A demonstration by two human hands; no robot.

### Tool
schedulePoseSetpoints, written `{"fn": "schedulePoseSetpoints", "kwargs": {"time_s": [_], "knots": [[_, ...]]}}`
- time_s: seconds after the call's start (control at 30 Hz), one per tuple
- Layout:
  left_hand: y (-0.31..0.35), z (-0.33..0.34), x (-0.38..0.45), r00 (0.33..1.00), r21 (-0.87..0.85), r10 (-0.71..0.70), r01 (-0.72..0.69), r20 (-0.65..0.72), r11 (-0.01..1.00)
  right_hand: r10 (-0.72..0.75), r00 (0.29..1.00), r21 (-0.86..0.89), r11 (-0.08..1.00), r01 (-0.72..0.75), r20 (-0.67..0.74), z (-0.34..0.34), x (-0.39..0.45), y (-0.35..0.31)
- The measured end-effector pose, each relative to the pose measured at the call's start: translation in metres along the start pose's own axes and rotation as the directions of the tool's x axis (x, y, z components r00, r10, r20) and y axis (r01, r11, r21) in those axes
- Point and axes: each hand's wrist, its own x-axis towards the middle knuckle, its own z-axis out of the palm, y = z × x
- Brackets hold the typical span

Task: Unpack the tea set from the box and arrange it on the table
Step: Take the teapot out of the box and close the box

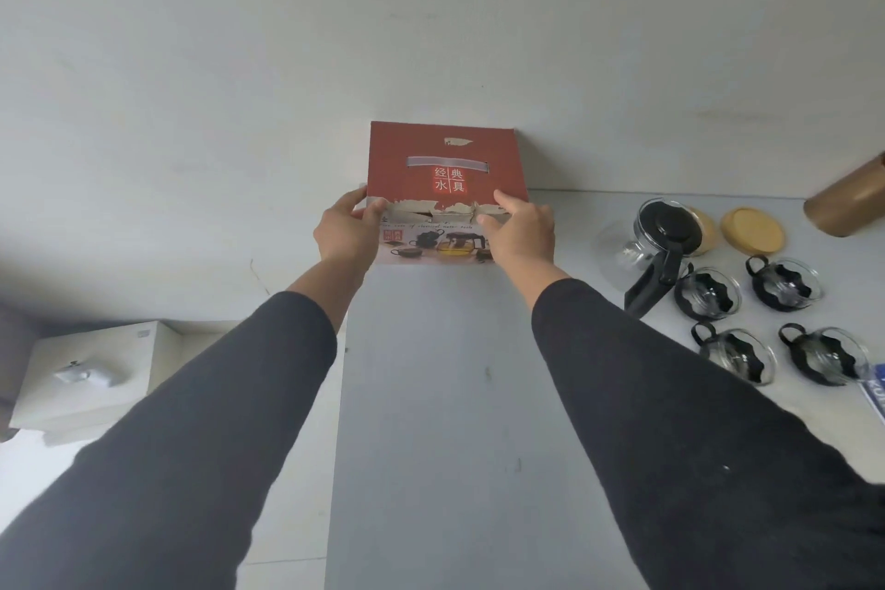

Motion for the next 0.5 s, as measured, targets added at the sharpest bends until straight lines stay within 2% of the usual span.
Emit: {"fn": "schedulePoseSetpoints", "kwargs": {"time_s": [0.17, 0.3, 0.4, 0.5], "knots": [[0.003, -0.002, 0.005, 1.0, 0.019, -0.008, 0.008, -0.002, 1.0, -0.005, 1.0, 0.002, 1.0, 0.005, -0.02, 0.005, 0.002, -0.002], [0.008, -0.002, 0.002, 1.0, 0.053, -0.011, 0.012, -0.006, 0.999, 0.033, 0.998, -0.009, 0.999, -0.032, 0.056, -0.001, 0.001, -0.005], [0.005, -0.007, -0.002, 0.998, 0.05, -0.023, 0.02, 0.055, 0.999, 0.058, 0.989, -0.001, 0.998, -0.058, 0.134, -0.007, -0.006, -0.005], [0.002, -0.012, -0.01, 0.998, 0.08, -0.02, 0.016, 0.061, 0.997, 0.079, 0.988, 0.0, 0.997, -0.079, 0.135, -0.014, -0.018, -0.002]]}}
